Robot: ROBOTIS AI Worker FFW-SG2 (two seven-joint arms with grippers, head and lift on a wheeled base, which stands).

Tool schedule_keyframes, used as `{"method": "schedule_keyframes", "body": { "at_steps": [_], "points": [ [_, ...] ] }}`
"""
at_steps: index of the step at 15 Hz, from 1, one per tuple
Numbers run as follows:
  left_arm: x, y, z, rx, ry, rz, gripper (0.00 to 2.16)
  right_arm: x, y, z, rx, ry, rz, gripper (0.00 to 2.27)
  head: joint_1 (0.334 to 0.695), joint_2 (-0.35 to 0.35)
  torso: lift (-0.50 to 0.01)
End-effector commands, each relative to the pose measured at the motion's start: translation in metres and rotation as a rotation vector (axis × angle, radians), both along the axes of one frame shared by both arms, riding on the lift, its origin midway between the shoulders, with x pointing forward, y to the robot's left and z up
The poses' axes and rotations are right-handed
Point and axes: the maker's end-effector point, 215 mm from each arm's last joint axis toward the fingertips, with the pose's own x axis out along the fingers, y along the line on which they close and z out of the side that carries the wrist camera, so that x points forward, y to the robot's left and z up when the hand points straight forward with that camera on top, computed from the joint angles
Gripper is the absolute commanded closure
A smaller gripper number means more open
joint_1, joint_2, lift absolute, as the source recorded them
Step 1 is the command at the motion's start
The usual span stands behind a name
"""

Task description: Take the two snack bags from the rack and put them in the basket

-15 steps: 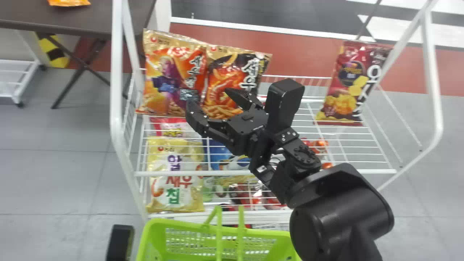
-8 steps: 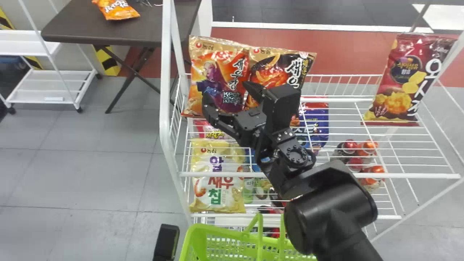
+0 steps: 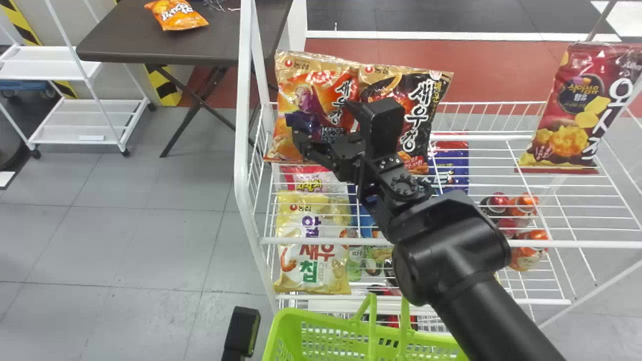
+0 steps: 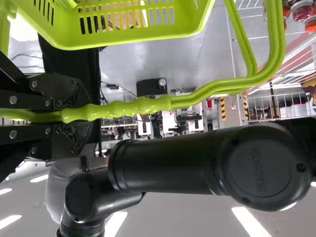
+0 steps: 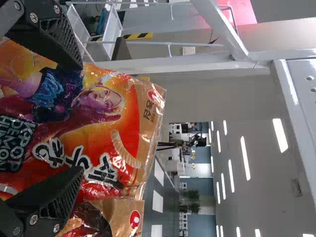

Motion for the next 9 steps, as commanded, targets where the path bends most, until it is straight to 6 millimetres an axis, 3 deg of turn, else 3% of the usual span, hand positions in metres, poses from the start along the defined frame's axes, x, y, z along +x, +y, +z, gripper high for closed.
{"method": "schedule_keyframes", "body": {
  "at_steps": [1,7,9],
  "points": [
    [0.0,0.0,0.0,0.001,0.001,-0.003,1.77,0.012,-0.001,-0.006,0.01,0.026,0.013,0.09,0.695,0.02,-0.011],
    [0.001,0.004,0.0,-0.01,0.013,0.009,1.77,0.027,0.015,-0.005,-0.041,0.048,0.082,0.19,0.695,0.031,-0.011],
    [0.002,0.005,-0.001,-0.015,0.02,0.013,1.77,0.025,0.018,-0.024,-0.086,0.119,0.094,0.75,0.695,0.044,-0.011]
  ]
}}
